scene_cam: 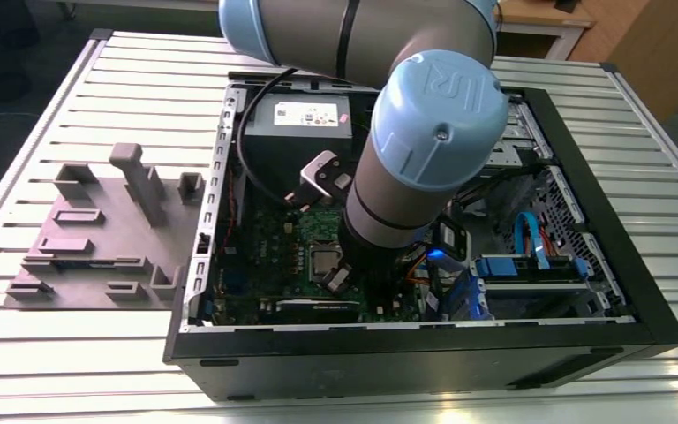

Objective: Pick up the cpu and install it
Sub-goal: 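Install the first cpu locking lever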

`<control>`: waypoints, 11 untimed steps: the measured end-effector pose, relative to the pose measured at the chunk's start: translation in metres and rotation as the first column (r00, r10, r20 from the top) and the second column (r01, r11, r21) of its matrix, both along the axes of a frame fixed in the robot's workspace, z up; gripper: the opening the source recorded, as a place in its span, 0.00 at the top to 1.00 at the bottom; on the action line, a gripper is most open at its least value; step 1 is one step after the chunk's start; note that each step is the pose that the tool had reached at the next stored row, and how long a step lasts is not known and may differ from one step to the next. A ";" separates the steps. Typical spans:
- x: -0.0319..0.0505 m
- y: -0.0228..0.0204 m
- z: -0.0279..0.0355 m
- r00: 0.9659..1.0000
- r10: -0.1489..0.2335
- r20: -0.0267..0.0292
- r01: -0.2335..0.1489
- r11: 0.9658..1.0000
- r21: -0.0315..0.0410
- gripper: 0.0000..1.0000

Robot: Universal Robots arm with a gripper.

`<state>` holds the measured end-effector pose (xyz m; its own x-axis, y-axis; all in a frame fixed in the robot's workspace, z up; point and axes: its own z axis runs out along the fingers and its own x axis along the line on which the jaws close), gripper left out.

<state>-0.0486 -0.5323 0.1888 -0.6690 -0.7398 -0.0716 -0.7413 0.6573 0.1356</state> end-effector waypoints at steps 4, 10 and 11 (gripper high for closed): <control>0.0000 0.0000 -0.0002 1.000 0.000 0.000 0.000 1.000 0.006 0.90; 0.0000 0.0002 -0.0005 1.000 0.000 0.000 0.000 1.000 0.023 0.90; 0.0000 0.0002 -0.0006 1.000 0.000 0.000 0.000 1.000 0.024 0.90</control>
<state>-0.0486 -0.5321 0.1883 -0.6690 -0.7379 -0.0891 -0.7413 0.6539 0.1510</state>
